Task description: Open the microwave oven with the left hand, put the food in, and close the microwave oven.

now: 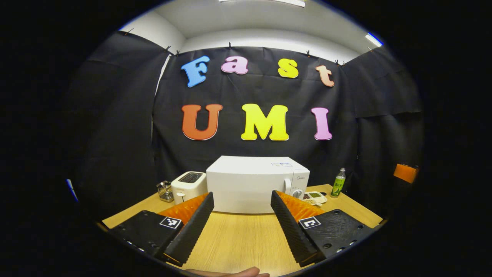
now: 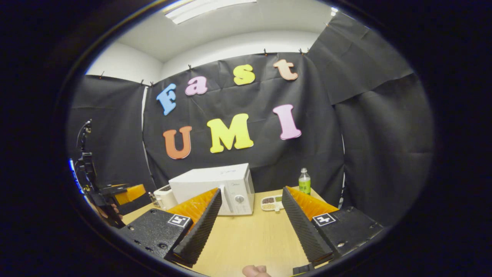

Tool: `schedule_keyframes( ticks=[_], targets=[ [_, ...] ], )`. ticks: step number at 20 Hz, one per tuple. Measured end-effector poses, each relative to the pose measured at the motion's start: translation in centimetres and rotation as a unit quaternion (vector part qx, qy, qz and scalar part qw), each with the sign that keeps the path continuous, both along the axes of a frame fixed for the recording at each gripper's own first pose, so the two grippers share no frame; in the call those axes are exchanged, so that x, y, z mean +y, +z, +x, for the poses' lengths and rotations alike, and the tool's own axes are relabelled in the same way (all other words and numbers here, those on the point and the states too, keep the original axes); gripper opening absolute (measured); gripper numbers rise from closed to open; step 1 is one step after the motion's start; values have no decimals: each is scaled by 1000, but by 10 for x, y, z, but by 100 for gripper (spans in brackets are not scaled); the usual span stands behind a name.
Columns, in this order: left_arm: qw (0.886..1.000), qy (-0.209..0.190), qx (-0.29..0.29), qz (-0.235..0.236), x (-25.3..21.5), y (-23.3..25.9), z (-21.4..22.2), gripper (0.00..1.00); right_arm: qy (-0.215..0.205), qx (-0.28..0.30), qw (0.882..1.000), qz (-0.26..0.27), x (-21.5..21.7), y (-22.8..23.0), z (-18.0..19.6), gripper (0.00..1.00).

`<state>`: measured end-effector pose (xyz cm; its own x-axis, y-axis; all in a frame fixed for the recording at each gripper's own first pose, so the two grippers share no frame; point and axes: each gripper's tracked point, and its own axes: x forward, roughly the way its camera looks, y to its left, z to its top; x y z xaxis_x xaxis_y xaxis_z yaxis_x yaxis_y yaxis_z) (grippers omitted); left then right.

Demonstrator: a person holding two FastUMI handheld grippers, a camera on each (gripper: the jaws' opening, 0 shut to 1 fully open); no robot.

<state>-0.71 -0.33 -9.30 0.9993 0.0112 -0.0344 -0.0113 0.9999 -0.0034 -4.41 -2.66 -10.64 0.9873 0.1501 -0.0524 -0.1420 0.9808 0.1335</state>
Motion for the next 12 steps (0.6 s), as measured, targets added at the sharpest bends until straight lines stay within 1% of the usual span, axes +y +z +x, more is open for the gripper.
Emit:
schedule_keyframes(
  ticks=[1, 2, 3, 4, 5, 6, 7, 8, 10, 12],
  targets=[
    [1000, 4, -6, 1, 1, 7, -11, 95, -1, -7, 1000, -4, 1, 8, -3, 100],
    [1000, 8, -11, 1, 1, 14, -24, 95, -2, -12, 1000, -8, 3, 14, -6, 100],
    [1000, 13, -14, 1, 1, 20, -36, 95, -4, -14, 1000, -11, 4, 17, -8, 91],
    [1000, 19, -15, 0, 2, 24, -47, 95, -6, -16, 1000, -13, 5, 20, -11, 100],
    [1000, 24, -20, -2, 3, 28, -58, 95, -5, -18, 1000, -13, 7, 22, -13, 91],
    [999, 29, -26, -1, 4, 31, -66, 95, -2, -18, 1000, -12, 10, 22, -16, 100],
    [999, 36, -32, -1, 7, 31, -75, 95, 2, -19, 1000, -10, 14, 22, -20, 100],
    [998, 42, -37, -6, 8, 30, -84, 95, 6, -18, 1000, -10, 17, 21, -22, 91],
    [998, 41, -43, -14, 3, 29, -93, 95, 12, -15, 1000, -15, 22, 16, -23, 91],
    [999, 34, -40, -7, -1, 27, -94, 95, 19, -12, 999, -23, 26, 14, -26, 91]
  ],
)
